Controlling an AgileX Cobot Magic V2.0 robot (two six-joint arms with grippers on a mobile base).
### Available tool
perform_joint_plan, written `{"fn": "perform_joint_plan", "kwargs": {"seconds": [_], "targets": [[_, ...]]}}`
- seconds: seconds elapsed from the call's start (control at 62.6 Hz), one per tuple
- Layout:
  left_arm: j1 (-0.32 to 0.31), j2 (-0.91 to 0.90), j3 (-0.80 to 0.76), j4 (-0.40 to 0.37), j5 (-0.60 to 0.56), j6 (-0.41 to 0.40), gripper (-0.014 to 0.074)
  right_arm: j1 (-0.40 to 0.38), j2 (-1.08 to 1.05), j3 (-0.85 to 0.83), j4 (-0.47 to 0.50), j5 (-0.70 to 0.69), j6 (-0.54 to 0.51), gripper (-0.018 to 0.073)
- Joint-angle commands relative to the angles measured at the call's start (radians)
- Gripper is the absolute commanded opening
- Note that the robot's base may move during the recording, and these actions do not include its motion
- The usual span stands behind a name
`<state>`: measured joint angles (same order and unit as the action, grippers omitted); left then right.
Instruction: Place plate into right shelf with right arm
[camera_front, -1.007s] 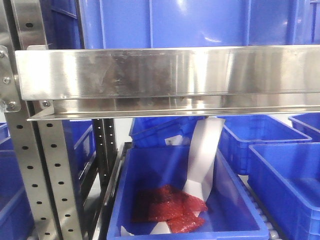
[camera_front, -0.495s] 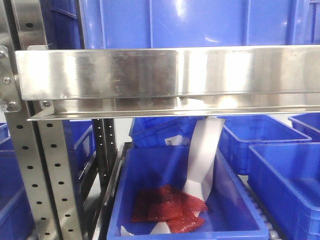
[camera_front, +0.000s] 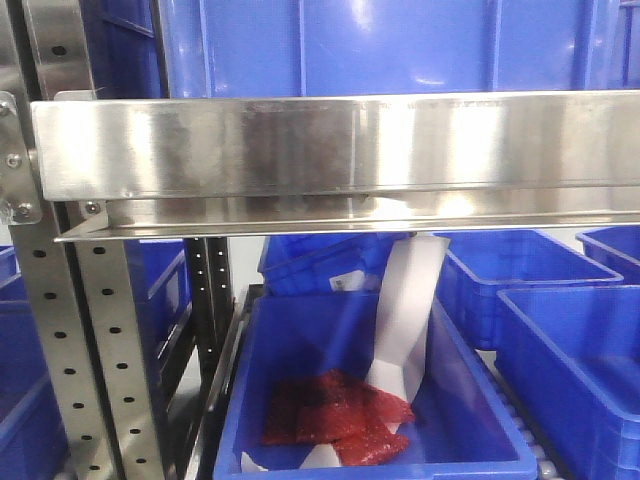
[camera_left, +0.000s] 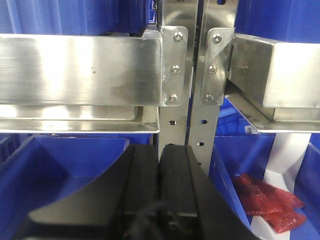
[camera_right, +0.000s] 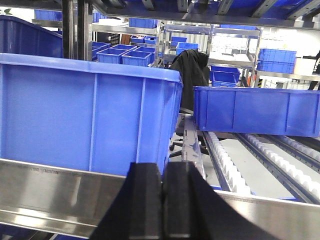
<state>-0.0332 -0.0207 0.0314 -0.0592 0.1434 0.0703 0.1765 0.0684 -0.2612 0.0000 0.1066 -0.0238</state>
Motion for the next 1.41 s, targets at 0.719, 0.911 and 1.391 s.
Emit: {"fn": "perform_joint_plan", "kwargs": {"seconds": [0.719,0.911,1.391], "targets": [[-0.006,-0.002,0.008,-0.004,-0.084,0.003,-0.0047,-0.142,-0.091,0.282,0.036,-0.287,-0.002,0.005],[-0.006,-0.002,0.008,-0.004,-0.084,0.003,-0.0047,-0.142,-0.091,0.282,0.036,-0.277,-0.002,0.005],[-0.006,-0.002,0.008,-0.004,-0.084,0.003,-0.0047,-0.142,-0.091,0.282,0.072,-0.219,-0.002,0.005]]}}
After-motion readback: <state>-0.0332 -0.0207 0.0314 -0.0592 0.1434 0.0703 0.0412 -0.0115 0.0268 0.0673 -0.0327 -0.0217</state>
